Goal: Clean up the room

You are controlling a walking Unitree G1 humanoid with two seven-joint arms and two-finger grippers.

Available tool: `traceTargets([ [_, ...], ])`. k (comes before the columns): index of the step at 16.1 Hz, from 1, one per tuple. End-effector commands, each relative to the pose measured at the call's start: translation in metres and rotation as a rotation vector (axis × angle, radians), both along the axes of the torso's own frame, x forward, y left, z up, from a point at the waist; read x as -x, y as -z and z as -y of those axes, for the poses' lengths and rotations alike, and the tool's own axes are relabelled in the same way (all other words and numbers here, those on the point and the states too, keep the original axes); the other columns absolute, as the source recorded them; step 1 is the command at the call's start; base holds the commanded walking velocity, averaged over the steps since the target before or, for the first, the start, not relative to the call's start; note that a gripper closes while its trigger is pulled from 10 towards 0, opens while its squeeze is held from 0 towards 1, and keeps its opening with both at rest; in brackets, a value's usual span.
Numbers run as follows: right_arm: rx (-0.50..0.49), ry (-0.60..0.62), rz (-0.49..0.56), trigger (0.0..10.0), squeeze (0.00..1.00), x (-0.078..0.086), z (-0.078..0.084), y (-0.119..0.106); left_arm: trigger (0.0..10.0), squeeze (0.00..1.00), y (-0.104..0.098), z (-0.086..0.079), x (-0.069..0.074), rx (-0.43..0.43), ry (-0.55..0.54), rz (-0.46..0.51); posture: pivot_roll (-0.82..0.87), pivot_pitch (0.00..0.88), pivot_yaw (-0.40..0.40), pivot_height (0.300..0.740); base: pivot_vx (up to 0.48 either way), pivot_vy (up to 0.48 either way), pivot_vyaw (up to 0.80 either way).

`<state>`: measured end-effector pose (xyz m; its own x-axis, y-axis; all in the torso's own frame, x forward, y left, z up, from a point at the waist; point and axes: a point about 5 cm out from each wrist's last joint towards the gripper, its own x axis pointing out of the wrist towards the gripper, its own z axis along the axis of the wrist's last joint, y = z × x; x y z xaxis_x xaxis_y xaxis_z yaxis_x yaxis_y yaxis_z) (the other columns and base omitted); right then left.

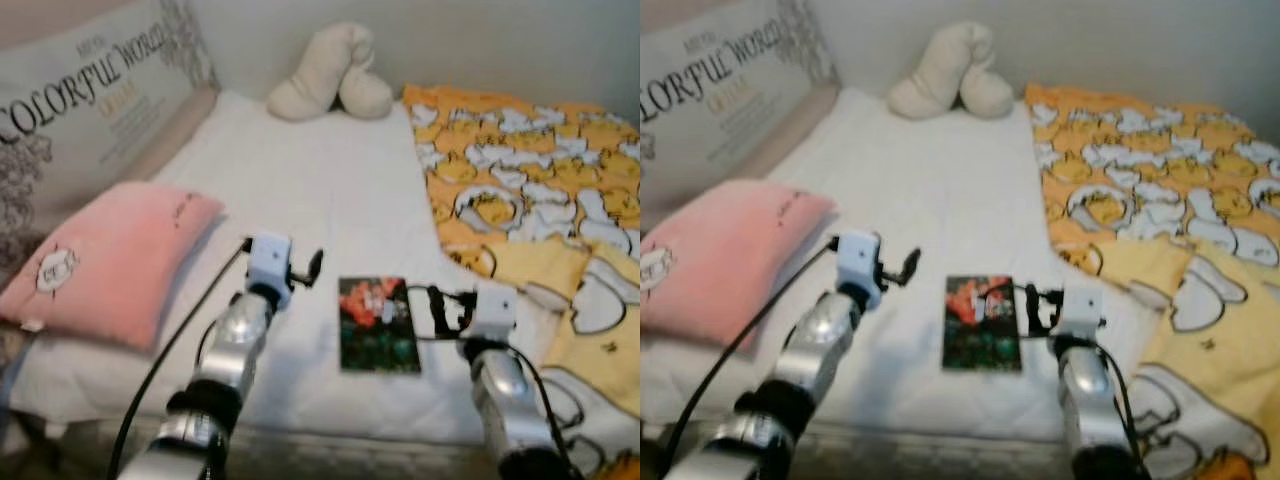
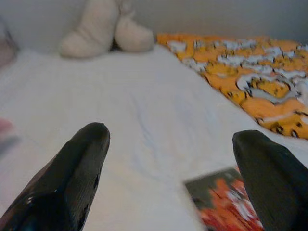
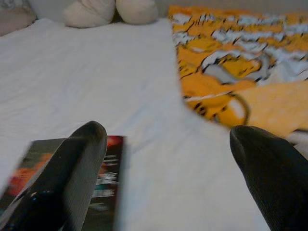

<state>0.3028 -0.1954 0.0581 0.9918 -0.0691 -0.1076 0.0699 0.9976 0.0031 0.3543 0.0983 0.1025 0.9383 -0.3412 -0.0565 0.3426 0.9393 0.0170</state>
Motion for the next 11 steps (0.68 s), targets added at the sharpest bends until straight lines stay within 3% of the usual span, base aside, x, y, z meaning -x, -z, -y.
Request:
traceTargets([
  [1, 0.032, 0.018, -0.004, 10.0, 0.0, 0.004, 0.007, 0.001, 10.0, 0.0, 0.01, 0.009, 0.003, 0.017, 0.035, -0.072, 0.05, 0.0, 0.019, 0.74, 0.0, 0.0, 0.0],
  [3, 0.078, 0.028, -0.037, 10.0, 0.0, 0.019, 0.013, 0.01, 10.0, 0.0, 0.03, 0.018, 0.008, 0.083, 0.109, -0.235, 0.03, 0.0, -0.002, 0.74, 0.0, 0.0, 0.0],
  [4, 0.052, 0.013, -0.045, 10.0, 0.0, 0.037, 0.012, 0.017, 10.0, 0.0, 0.036, 0.022, 0.008, 0.115, 0.033, -0.276, -0.01, 0.012, -0.03, 0.74, 0.0, 0.0, 0.0],
  [5, 0.045, 0.006, -0.049, 10.0, 0.0, 0.045, 0.012, 0.019, 10.0, 0.0, 0.036, 0.021, 0.007, 0.105, -0.015, -0.276, -0.01, 0.022, -0.035, 0.74, 0.0, 0.0, 0.0],
  [7, 0.079, -0.033, -0.097, 10.0, 0.0, 0.09, 0.019, 0.032, 10.0, 0.0, 0.032, 0.023, 0.003, 0.089, -0.085, -0.245, -0.07, 0.121, -0.081, 0.74, 0.0, 0.0, 0.0],
  [8, 0.087, -0.051, -0.114, 10.0, 0.0, 0.101, 0.019, 0.034, 10.0, 0.0, 0.032, 0.022, 0.003, 0.078, -0.098, -0.237, -0.08, 0.129, -0.086, 0.74, 0.0, 0.0, 0.0],
  [9, 0.141, -0.116, -0.13, 10.0, 0.0, 0.124, 0.017, 0.035, 10.0, 0.0, 0.031, 0.018, 0.003, 0.056, -0.127, -0.207, -0.12, 0.179, -0.106, 0.74, 0.0, 0.0, 0.0],
  [11, 0.171, -0.146, -0.142, 10.0, 0.0, 0.146, 0.014, 0.029, 10.0, 0.0, 0.026, 0.015, 0.002, -0.01, -0.15, -0.118, -0.15, 0.236, -0.125, 0.74, 0.0, 0.0, 0.0],
])
